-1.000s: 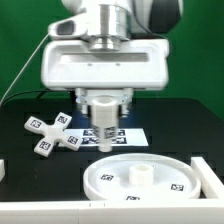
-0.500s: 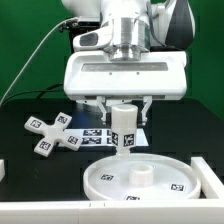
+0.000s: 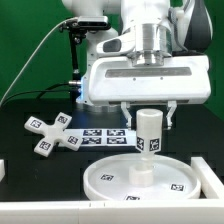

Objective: Assemble round table

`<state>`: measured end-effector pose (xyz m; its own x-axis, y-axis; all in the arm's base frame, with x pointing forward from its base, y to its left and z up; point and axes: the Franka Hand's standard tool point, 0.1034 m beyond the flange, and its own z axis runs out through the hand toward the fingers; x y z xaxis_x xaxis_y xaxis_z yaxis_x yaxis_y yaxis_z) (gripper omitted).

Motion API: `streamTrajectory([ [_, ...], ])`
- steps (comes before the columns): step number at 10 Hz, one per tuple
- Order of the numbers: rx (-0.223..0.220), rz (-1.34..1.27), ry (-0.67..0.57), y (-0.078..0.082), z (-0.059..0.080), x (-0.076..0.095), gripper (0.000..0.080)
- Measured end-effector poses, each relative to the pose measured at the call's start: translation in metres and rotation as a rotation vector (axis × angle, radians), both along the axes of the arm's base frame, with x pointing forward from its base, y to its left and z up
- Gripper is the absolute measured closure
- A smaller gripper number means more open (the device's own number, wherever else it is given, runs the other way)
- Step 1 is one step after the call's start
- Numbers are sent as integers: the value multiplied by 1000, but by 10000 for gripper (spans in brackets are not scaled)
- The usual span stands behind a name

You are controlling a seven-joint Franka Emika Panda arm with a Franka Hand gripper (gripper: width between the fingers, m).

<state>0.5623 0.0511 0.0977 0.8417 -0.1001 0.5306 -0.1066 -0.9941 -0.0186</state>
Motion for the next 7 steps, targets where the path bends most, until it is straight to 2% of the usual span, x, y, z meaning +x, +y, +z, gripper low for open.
streamTrajectory([
  [1, -3, -4, 8, -3, -4, -2, 393],
  [6, -10, -11, 5, -10, -6, -2, 393],
  [7, -11, -13, 16, -12, -11, -4, 393],
])
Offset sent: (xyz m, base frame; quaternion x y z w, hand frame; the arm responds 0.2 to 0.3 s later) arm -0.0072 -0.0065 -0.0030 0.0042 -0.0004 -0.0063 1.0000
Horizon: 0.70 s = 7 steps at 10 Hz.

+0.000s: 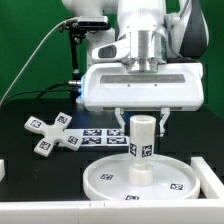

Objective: Assemble round table

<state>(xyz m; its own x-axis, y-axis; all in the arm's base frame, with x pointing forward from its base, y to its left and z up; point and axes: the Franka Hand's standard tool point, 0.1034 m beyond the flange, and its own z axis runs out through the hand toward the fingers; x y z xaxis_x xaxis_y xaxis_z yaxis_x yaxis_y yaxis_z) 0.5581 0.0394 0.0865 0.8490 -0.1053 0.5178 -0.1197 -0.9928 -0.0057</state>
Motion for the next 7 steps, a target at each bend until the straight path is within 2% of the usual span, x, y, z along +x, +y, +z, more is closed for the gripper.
streamTrajectory([
  [3, -3, 3, 13, 2, -10, -1, 393],
  [7, -6, 2, 7, 0, -10, 1, 393],
])
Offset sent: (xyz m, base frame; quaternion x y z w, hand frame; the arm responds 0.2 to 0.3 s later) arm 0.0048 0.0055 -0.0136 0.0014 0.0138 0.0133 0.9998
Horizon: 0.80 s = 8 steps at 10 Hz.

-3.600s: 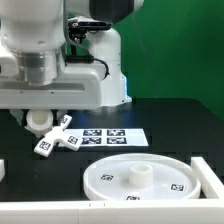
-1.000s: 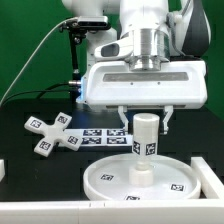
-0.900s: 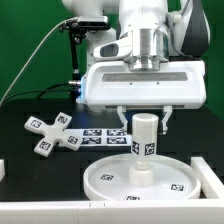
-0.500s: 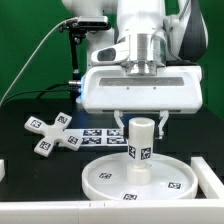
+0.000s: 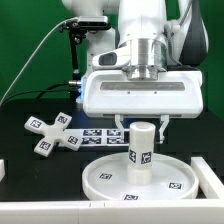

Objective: Assemble round table

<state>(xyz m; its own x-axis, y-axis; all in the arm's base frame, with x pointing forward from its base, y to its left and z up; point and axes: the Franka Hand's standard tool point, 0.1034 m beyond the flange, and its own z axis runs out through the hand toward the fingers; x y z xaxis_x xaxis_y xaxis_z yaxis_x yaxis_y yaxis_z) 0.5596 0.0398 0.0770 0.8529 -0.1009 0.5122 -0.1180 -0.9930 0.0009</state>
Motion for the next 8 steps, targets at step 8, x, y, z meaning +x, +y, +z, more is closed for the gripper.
streamTrajectory([
  [8, 125, -3, 283, 10, 12, -2, 151],
])
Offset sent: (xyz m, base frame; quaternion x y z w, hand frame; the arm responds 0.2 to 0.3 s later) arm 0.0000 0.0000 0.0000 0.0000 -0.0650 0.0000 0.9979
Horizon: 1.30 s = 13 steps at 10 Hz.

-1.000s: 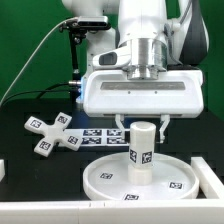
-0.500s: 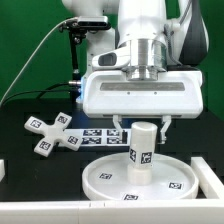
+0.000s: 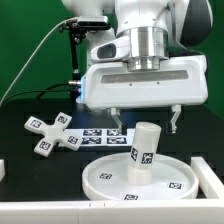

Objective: Assemble round table

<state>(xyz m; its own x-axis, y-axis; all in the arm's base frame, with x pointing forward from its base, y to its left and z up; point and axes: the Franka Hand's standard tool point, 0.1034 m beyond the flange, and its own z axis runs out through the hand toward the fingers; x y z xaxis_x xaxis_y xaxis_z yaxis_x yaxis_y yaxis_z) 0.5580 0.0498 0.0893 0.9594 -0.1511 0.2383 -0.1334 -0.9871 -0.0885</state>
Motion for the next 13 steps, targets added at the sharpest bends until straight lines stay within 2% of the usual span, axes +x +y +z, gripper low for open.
streamTrajectory([
  [1, 21, -6, 65, -4, 0, 3, 151],
  [3, 46, 4, 189, -5, -5, 0, 151],
  [5, 52, -13, 212, -7, -6, 2, 151],
  [7, 51, -33, 212, -10, -6, 2, 383],
  [11, 90, -288, 233, -11, -8, 1, 387],
  [13, 120, -499, 250, -11, -10, 3, 390],
])
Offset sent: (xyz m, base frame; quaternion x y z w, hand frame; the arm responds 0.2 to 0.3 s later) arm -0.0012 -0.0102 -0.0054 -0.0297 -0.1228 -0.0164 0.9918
